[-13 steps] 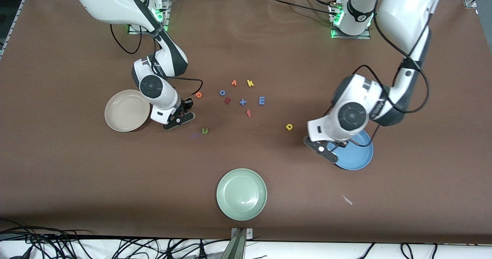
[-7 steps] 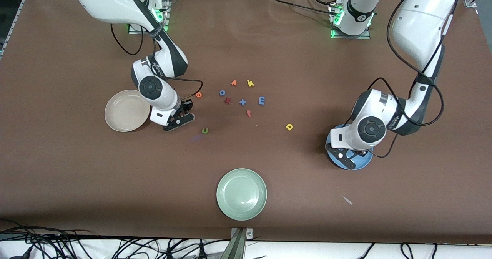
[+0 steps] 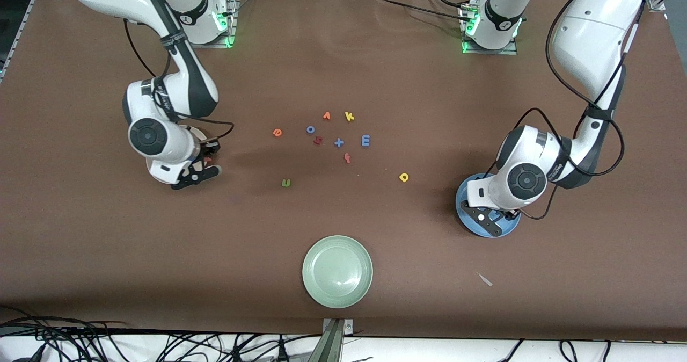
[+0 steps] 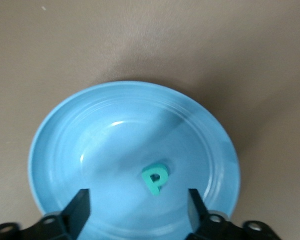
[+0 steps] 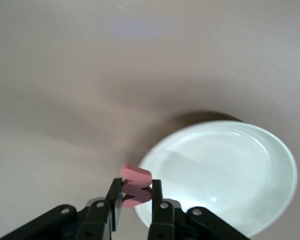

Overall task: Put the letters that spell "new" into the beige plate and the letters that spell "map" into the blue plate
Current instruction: 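Release the P on the blue plate while the right gripper drops the m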

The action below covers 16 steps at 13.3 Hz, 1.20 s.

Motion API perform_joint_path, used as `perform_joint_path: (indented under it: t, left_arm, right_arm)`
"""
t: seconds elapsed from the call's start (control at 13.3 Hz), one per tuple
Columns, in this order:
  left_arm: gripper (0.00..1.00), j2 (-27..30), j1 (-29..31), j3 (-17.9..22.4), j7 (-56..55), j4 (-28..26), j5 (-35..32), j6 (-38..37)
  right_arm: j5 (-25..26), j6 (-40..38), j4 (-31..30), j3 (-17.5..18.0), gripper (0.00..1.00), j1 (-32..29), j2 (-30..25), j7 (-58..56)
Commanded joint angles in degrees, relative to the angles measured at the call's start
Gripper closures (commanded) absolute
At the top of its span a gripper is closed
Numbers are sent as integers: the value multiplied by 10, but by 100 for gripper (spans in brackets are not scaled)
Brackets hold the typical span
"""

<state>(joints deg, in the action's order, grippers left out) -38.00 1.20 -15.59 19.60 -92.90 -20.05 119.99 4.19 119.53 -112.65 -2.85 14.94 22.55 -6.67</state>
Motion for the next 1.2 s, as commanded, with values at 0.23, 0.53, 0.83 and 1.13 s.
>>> perform_joint_path:
  t: [0.23, 0.53, 0.83, 1.13]
  left_arm:
    - [0, 21, -3, -55, -143, 3, 47, -29]
    - [0, 14, -12, -96, -326, -3, 50, -29]
    - [0, -8, -67, -100, -572, -4, 48, 0]
    - [0, -44, -94, -99, -631, -11, 42, 57]
  right_arm:
    - [28, 4, 0, -37, 1, -10, 31, -2]
    - [-4, -5, 19, -27, 0, -4, 19, 31]
    - [-37, 2, 56, 18, 0, 11, 25, 158]
    - [-41, 4, 109, 56, 0, 39, 54, 307]
